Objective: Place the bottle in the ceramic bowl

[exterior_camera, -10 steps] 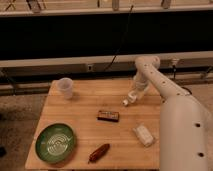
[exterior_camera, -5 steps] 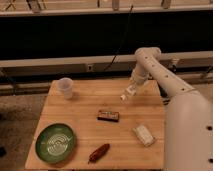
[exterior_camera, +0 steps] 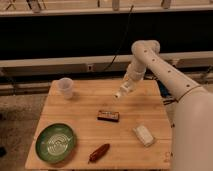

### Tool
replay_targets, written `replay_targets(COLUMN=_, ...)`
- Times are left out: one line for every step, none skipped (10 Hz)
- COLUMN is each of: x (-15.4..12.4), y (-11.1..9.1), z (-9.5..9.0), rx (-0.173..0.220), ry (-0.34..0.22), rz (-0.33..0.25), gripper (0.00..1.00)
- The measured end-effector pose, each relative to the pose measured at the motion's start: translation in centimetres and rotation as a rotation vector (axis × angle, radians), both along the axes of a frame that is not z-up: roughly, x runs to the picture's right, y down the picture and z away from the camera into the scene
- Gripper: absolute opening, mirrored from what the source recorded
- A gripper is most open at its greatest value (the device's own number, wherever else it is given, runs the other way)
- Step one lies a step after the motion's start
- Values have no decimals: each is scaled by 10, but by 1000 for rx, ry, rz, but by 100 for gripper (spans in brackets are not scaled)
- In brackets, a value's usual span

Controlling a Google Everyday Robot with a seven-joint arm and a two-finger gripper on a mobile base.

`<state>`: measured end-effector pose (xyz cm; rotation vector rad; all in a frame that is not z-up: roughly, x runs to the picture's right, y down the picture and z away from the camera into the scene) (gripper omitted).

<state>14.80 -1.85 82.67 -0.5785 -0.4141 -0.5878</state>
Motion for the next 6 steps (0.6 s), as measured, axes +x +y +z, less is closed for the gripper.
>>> replay_targets(x=-4, y=-6, z=-11, rx=5, ry=-20, rz=-2, gripper=0)
replay_targets(x=-6, y=-9, z=-16, rx=9, ry=-34, rz=-2, gripper=0)
replay_targets(x=-8, y=-11, z=-23, rx=15, ry=-49, rz=-4, gripper=0)
replay_targets(x=-10, y=-12, z=-28, rx=13, ry=-50, rz=-23, gripper=0)
replay_targets(x=-16, y=-9, z=-31, rx=13, ry=-62, rz=-49, gripper=0)
replay_targets(x=-28, y=-7, z=-40, rx=18, ry=-86, rz=-80, gripper=0)
